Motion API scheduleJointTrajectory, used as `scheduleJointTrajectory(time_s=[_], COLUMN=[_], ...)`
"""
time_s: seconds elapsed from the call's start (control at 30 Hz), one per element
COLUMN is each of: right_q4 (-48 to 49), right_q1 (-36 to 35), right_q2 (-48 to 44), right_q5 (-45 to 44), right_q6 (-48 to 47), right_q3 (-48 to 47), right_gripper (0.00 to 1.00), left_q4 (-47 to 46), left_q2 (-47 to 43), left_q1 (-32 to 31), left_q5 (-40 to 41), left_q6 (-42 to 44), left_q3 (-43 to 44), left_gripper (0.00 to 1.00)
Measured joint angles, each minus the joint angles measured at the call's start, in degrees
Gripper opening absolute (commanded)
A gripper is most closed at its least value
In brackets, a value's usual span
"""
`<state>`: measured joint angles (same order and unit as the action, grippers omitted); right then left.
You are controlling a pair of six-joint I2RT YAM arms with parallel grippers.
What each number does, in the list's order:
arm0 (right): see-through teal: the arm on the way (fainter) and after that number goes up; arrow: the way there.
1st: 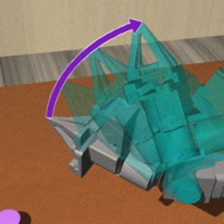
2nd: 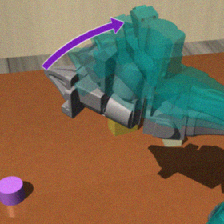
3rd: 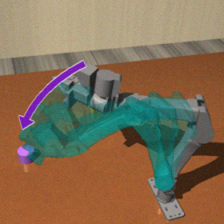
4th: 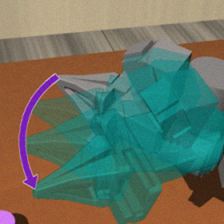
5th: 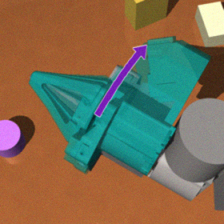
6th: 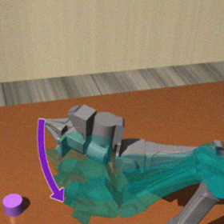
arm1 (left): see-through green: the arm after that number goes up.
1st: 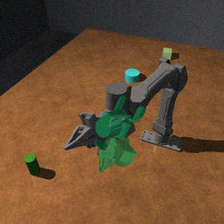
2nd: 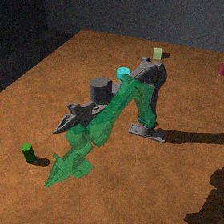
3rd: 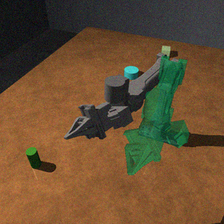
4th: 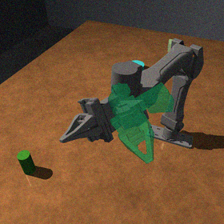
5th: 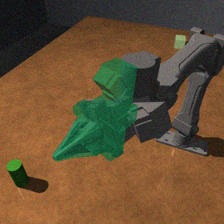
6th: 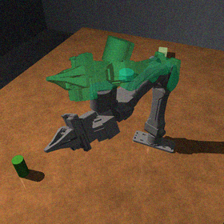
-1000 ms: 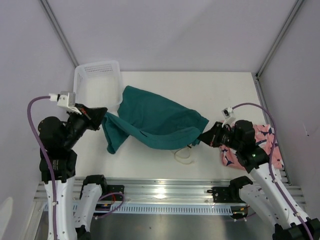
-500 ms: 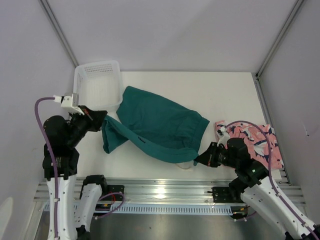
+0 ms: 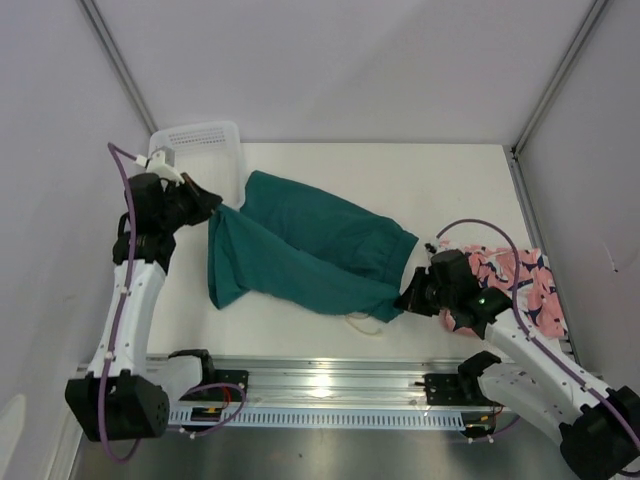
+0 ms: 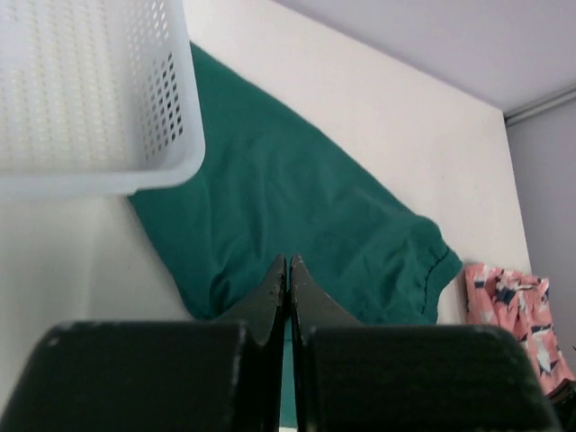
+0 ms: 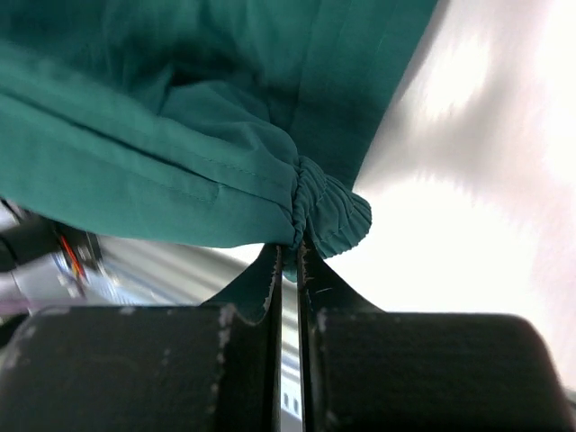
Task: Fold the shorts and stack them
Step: Flatten the shorts out
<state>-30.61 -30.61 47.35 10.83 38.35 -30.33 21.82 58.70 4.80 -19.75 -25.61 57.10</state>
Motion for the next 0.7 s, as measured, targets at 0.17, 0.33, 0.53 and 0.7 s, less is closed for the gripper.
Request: scheduleJointTrajectory(time_s=[0.17,0.33,0.53,0.7], right_q4=[1.3,2.7,4.3,3.5], right_q1=[6.7,11.1,15.3,17.6], right_q2=[6.4,14.8,28.3,40.5], right_q5=[-0.2,-0.1,0.8,1.0], right_q6=[-2.9,-6.2,-9.1,-11.8], right_q3=[-7.8,-17.3,-27.5,-39.5], right_gripper=[0.00,0.00,0.00,0.00], left_q4=[-4.9,-8.2,-11.5,-13.1], left_q2=[9.3,17.4,28.2,35.5], left_q1=[-0.6,-0.9,-1.8,-2.7], left_q5=[1.3,1.7,2.8,4.9], left_q6=[-3.0,-4.9,-6.5,-8.2], left_q3=[7.5,13.6,20.9,25.5], left_gripper=[0.00,0.00,0.00,0.00])
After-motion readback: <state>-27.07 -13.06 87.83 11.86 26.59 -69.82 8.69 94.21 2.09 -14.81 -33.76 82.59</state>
